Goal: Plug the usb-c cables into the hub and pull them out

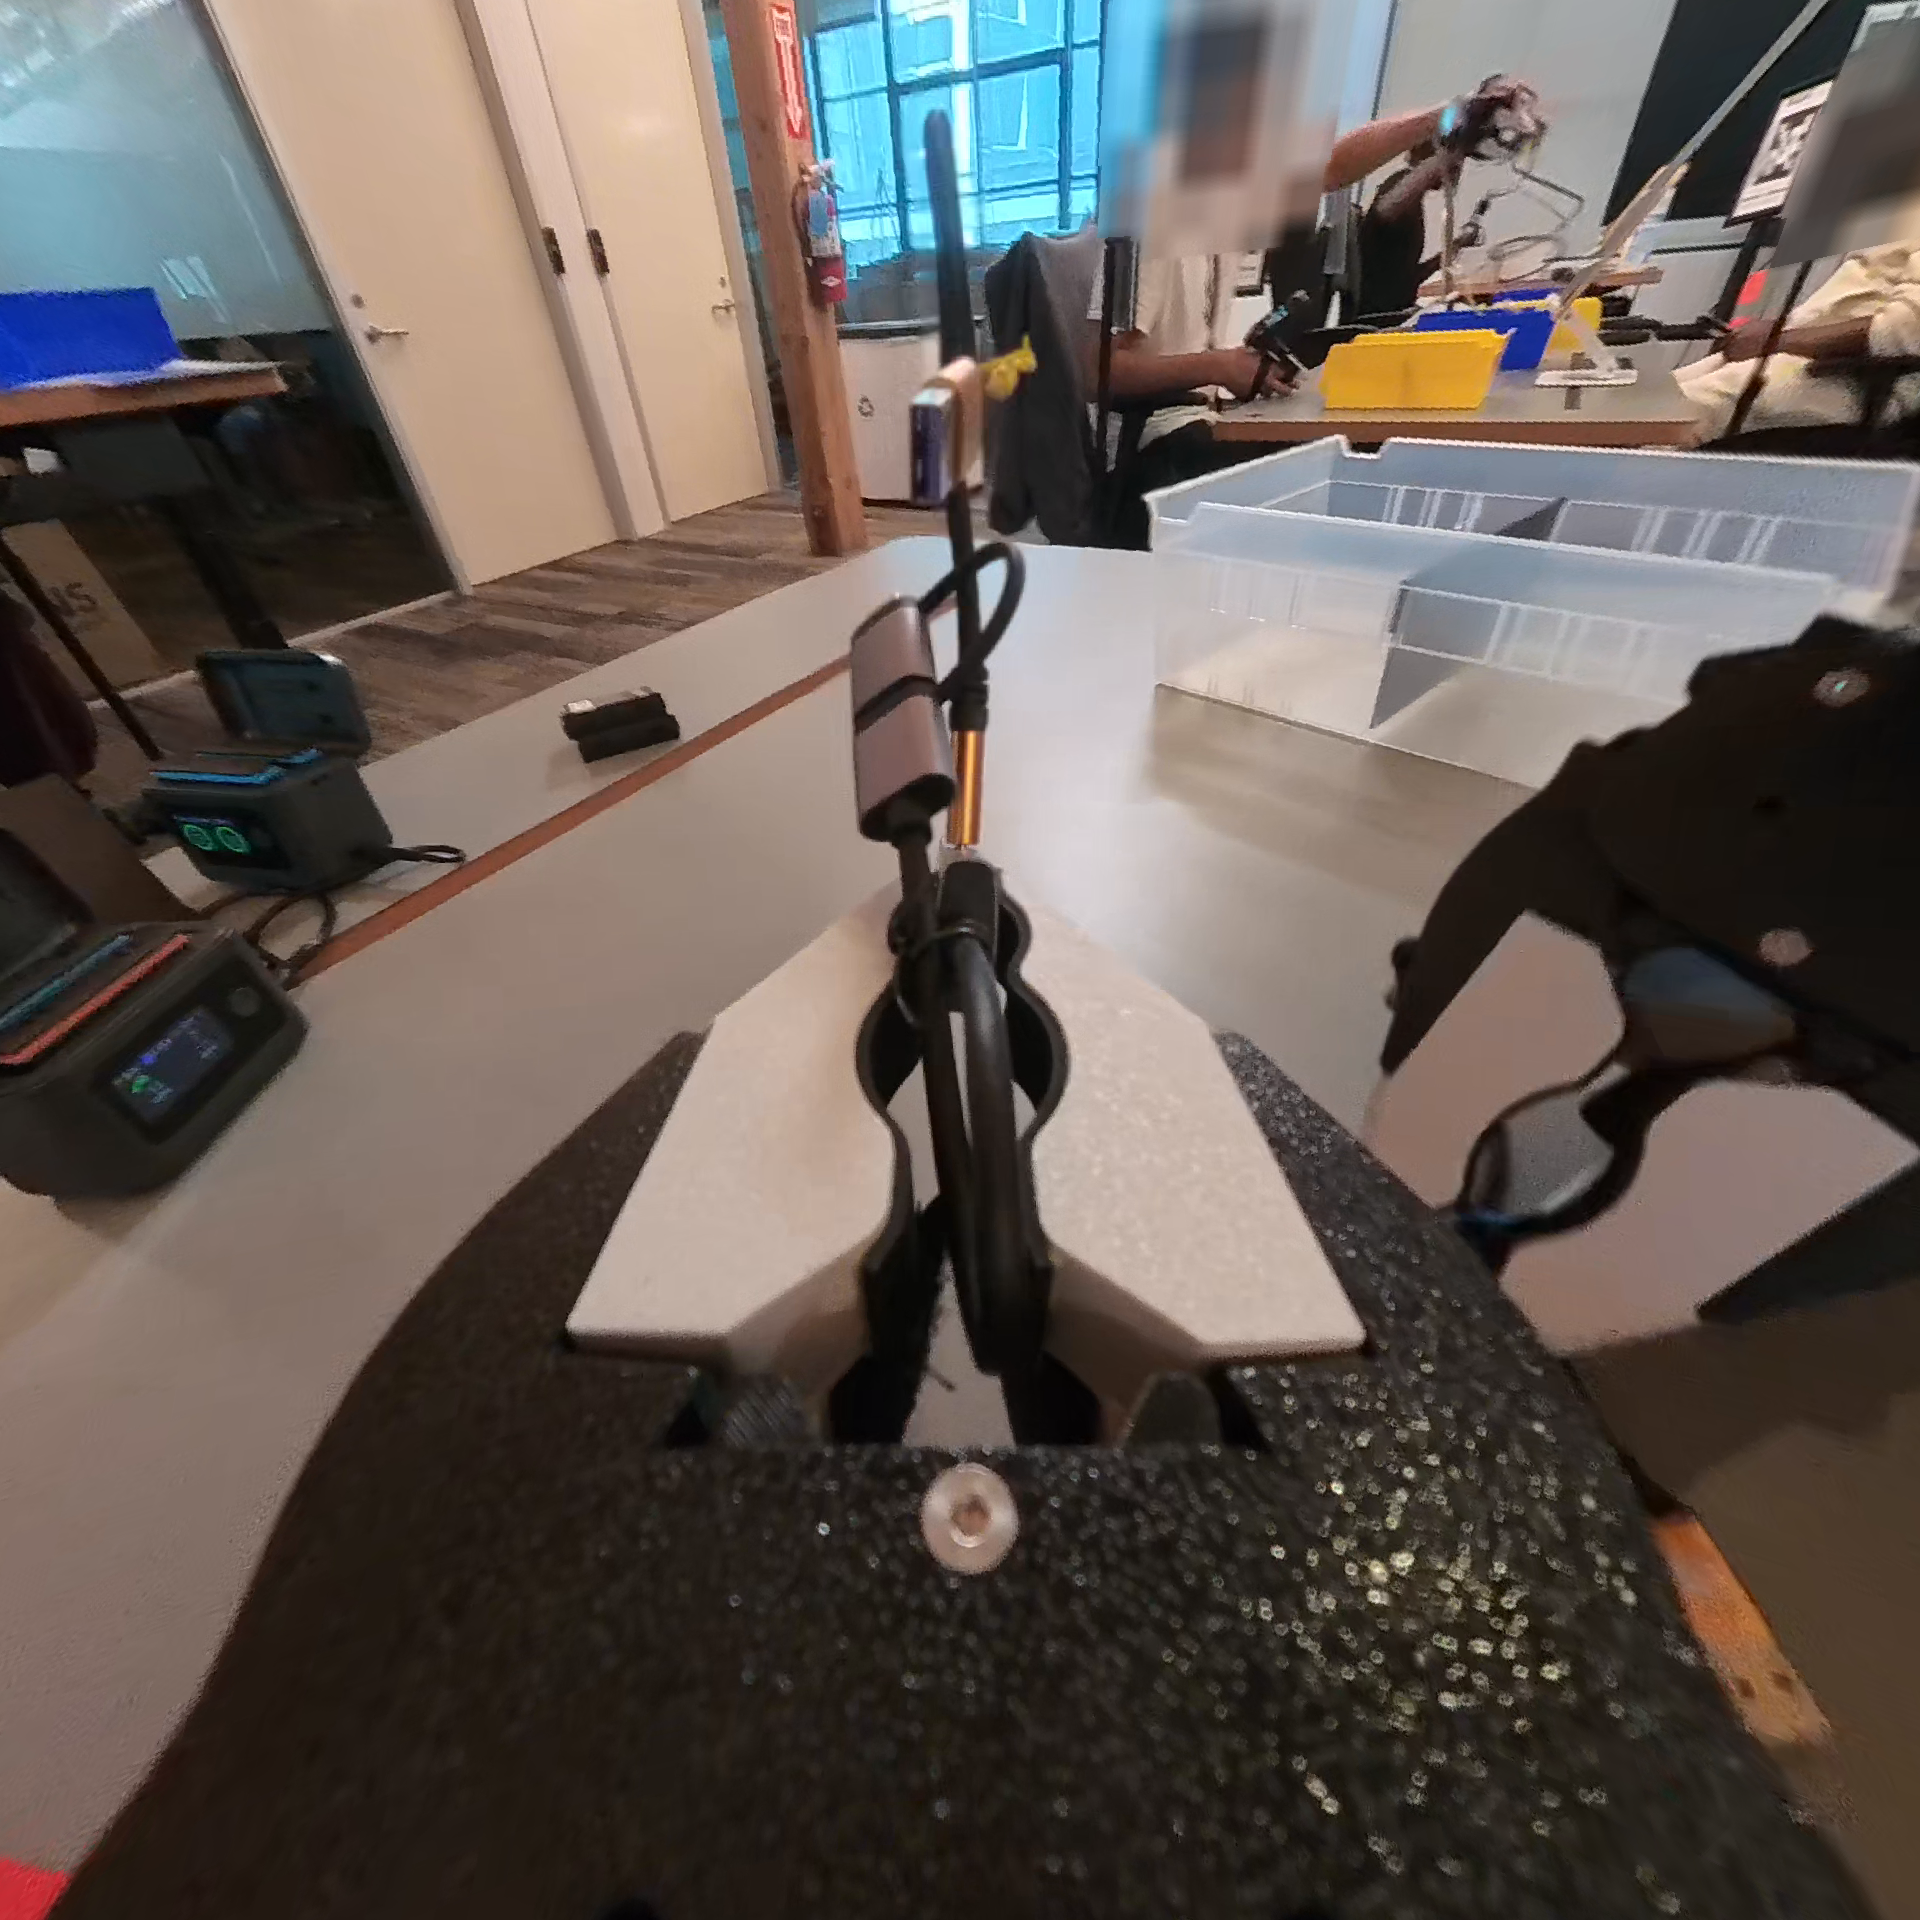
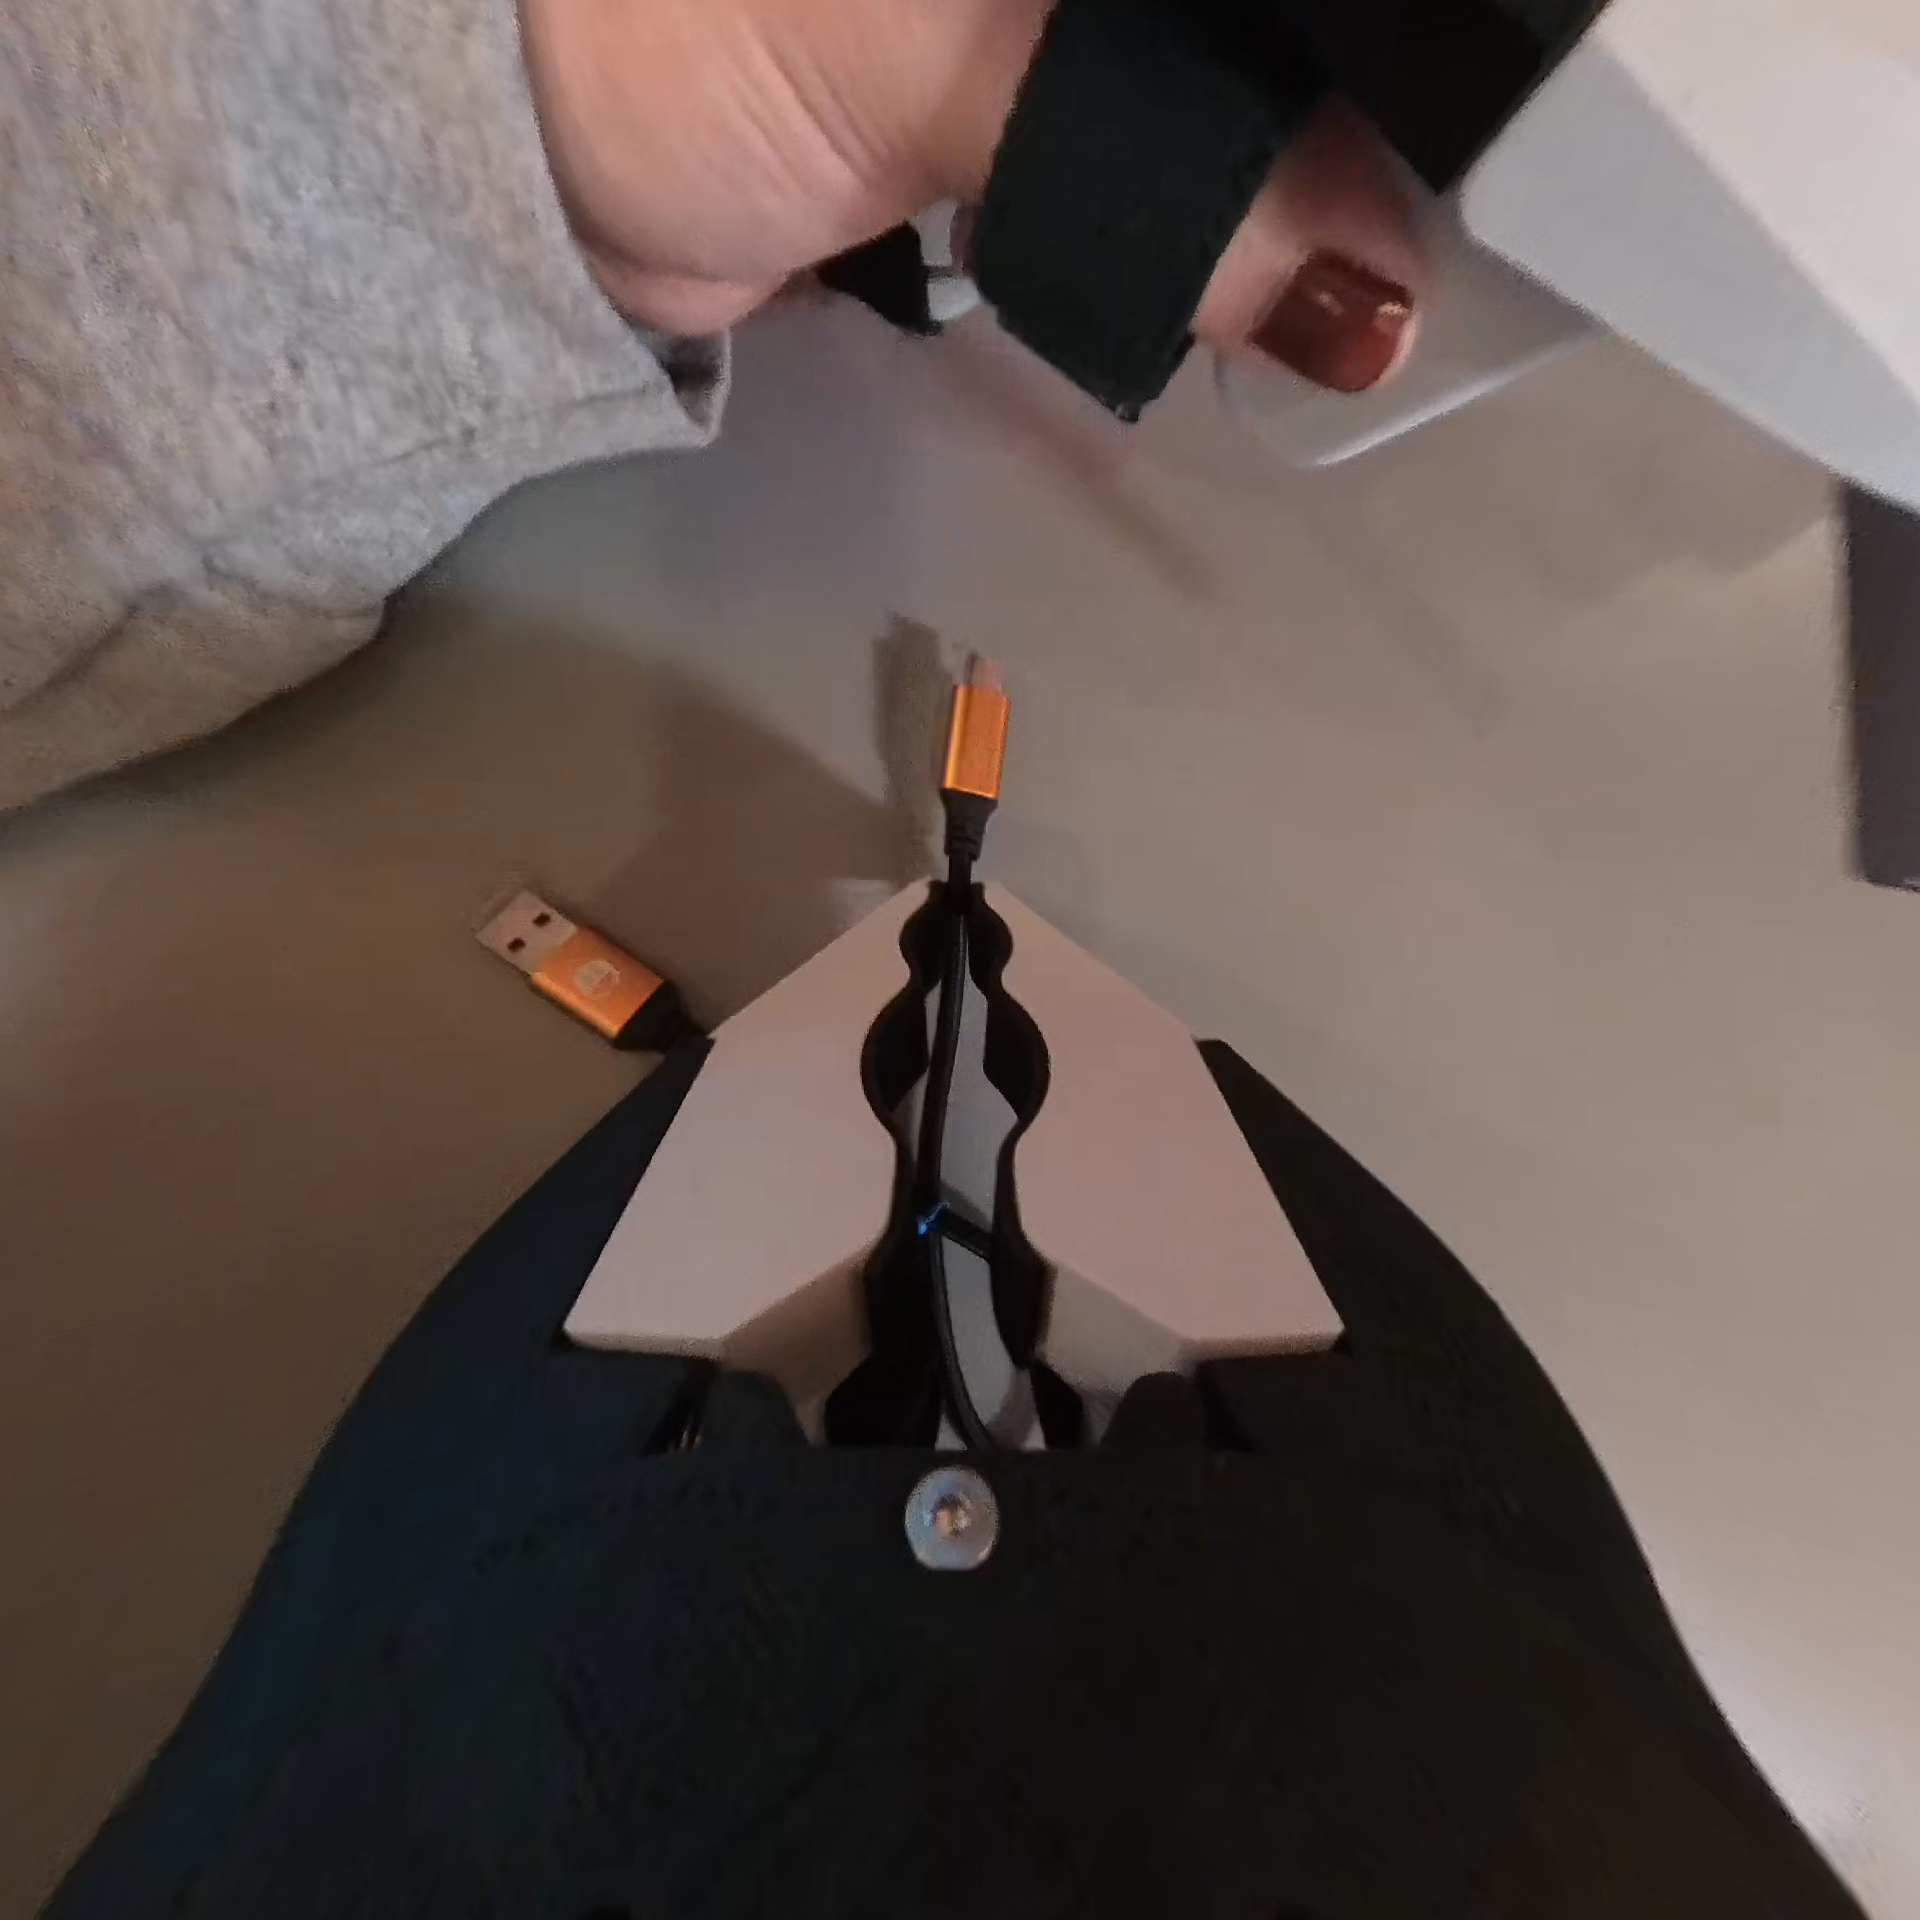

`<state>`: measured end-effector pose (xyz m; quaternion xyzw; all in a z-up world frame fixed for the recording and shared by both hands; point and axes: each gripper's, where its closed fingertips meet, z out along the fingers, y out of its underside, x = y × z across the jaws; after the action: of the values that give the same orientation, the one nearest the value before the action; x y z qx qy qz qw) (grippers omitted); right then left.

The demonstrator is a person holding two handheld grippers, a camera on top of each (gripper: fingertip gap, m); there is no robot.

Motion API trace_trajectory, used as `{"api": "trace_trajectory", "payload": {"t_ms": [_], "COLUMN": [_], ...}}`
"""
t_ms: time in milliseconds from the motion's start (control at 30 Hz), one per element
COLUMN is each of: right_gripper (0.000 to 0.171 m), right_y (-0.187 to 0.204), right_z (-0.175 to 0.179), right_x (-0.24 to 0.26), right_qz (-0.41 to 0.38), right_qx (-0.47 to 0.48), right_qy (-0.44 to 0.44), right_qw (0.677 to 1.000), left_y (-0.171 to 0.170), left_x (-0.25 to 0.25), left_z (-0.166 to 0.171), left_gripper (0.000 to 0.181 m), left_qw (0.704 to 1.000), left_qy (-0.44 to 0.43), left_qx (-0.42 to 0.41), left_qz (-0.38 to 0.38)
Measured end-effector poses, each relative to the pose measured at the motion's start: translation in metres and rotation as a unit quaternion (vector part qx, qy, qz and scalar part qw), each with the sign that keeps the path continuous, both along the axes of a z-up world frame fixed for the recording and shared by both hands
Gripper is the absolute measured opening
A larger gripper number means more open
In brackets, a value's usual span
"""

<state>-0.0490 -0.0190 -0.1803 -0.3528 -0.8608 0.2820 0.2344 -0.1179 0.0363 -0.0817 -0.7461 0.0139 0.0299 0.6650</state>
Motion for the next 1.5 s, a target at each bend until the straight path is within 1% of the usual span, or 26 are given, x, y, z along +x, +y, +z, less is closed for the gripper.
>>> {"api": "trace_trajectory", "payload": {"t_ms": [67, 133, 233, 300, 367, 467, 533, 600, 767, 800, 900, 1067, 1333, 1500], "right_gripper": [0.002, 0.002, 0.001, 0.001, 0.001, 0.001, 0.001, 0.002, 0.0, 0.0, 0.001, 0.001, 0.001, 0.0], "right_y": [0.012, 0.03, 0.065, 0.086, 0.098, 0.105, 0.104, 0.103, 0.089, 0.088, 0.09, 0.088, 0.081, 0.079], "right_z": [0.013, 0.031, 0.058, 0.074, 0.081, 0.075, 0.068, 0.065, 0.068, 0.066, 0.061, 0.057, 0.056, 0.058], "right_x": [0.007, 0.015, 0.026, 0.031, 0.036, 0.04, 0.04, 0.039, 0.035, 0.036, 0.037, 0.039, 0.04, 0.038], "right_qz": [0.005, 0.012, 0.026, 0.037, 0.069, 0.138, 0.182, 0.208, 0.275, 0.287, 0.298, 0.316, 0.345, 0.349], "right_qx": [0.03, 0.08, 0.207, 0.304, 0.387, 0.482, 0.519, 0.549, 0.601, 0.603, 0.594, 0.588, 0.595, 0.597], "right_qy": [0.036, 0.085, 0.164, 0.208, 0.229, 0.234, 0.236, 0.245, 0.293, 0.294, 0.275, 0.26, 0.261, 0.258], "right_qw": [0.999, 0.993, 0.964, 0.929, 0.891, 0.833, 0.801, 0.772, 0.691, 0.683, 0.695, 0.697, 0.677, 0.675], "left_y": [0.001, 0.003, 0.005, 0.005, 0.005, 0.002, 0.0, -0.003, -0.008, -0.009, -0.01, -0.009, -0.01, -0.009], "left_x": [0.007, 0.017, 0.036, 0.048, 0.059, 0.072, 0.078, 0.083, 0.089, 0.09, 0.09, 0.092, 0.093, 0.093], "left_z": [-0.004, -0.012, -0.025, -0.034, -0.041, -0.047, -0.049, -0.051, -0.052, -0.052, -0.055, -0.056, -0.056, -0.055], "left_gripper": [0.007, 0.007, 0.007, 0.007, 0.007, 0.007, 0.007, 0.007, 0.008, 0.008, 0.008, 0.008, 0.008, 0.008], "left_qw": [0.999, 0.995, 0.983, 0.973, 0.964, 0.951, 0.945, 0.939, 0.926, 0.924, 0.921, 0.92, 0.919, 0.921], "left_qy": [-0.028, -0.059, -0.101, -0.116, -0.128, -0.143, -0.143, -0.147, -0.171, -0.176, -0.18, -0.179, -0.179, -0.172], "left_qx": [-0.017, -0.044, -0.088, -0.118, -0.142, -0.163, -0.172, -0.18, -0.19, -0.191, -0.198, -0.201, -0.202, -0.201], "left_qz": [-0.031, -0.066, -0.125, -0.158, -0.185, -0.222, -0.238, -0.253, -0.278, -0.281, -0.282, -0.285, -0.287, -0.287]}}
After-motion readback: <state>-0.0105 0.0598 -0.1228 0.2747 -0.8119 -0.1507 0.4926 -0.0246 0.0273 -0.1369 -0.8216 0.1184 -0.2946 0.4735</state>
